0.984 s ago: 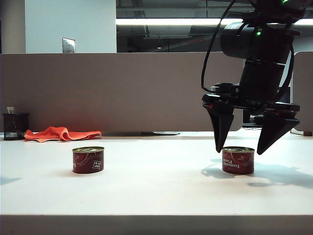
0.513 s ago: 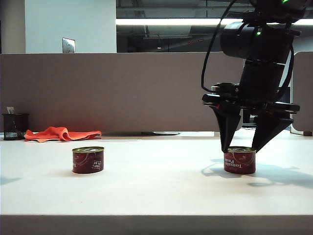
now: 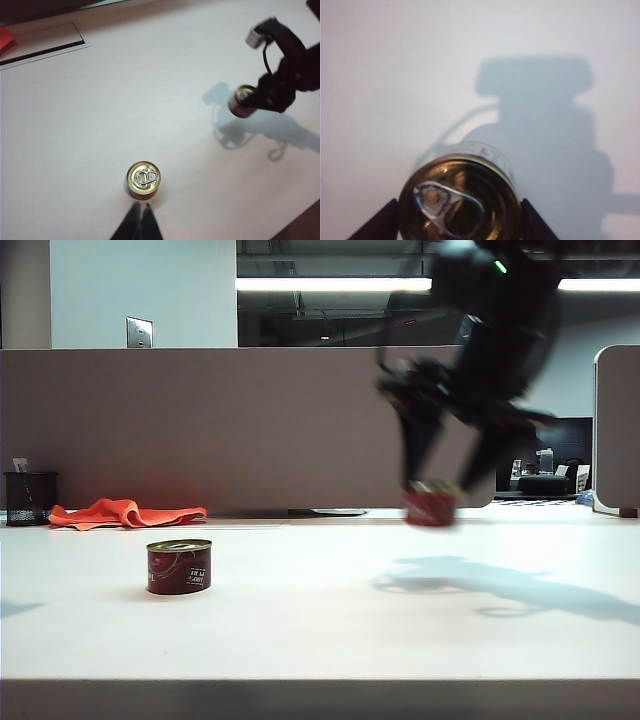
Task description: Stack a can of tomatoes on the right onto the can of tomatoes on the left.
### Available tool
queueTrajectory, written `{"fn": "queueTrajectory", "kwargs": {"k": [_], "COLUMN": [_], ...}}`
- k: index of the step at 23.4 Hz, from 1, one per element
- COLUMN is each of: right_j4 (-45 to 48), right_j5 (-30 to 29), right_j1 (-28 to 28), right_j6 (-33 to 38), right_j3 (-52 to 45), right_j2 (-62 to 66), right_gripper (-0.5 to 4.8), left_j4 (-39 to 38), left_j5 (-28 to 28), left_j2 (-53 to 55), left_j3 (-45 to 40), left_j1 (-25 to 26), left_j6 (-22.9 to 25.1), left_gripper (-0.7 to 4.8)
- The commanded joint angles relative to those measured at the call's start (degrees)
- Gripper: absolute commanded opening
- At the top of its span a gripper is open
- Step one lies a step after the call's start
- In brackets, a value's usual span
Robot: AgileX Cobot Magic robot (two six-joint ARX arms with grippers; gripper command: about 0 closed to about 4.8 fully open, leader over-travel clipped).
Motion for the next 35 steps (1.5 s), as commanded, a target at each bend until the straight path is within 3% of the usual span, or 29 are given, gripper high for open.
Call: {"fn": "queueTrajectory", "kwargs": {"k": [1,6,11,17,22,31,35], "right_j4": [2.01,4.81,0.2,-7.65,-7.85,-7.28,-7.02], "right_j5": [-0.72,0.13,5.05,6.14,2.23,0.61,0.61], "right_j1": [3.56,13.46,20.72,22.18,22.29,23.43,23.61], "right_j6": [0.02,-0.35,-5.18,-6.03,-4.96,-4.7,-4.72], "right_j3": [4.76,13.97,26.43,34.95,34.88,34.88,34.88], "right_j2": [-0.31,1.88,12.26,22.16,24.2,25.22,25.44], "right_gripper": [3.04,3.05,3.04,3.04,3.04,3.06,3.42], "left_j4": [1.11,1.2,2.21,2.14,2.05,2.05,2.01], "left_j5": [-2.25,-3.98,-3.91,-3.63,-3.67,-3.72,-3.69], "left_j2": [-0.13,-0.11,-0.13,-0.15,-0.22,-0.22,-0.22], "left_j3": [0.17,0.17,0.17,0.17,0.17,0.17,0.17], "left_j1": [-0.02,0.0,0.0,0.0,0.0,0.02,0.02], "left_j6": [0.22,0.22,0.17,0.15,0.17,0.2,0.2], "left_gripper": [-0.05,-0.05,-0.05,-0.05,-0.05,-0.05,-0.05]}}
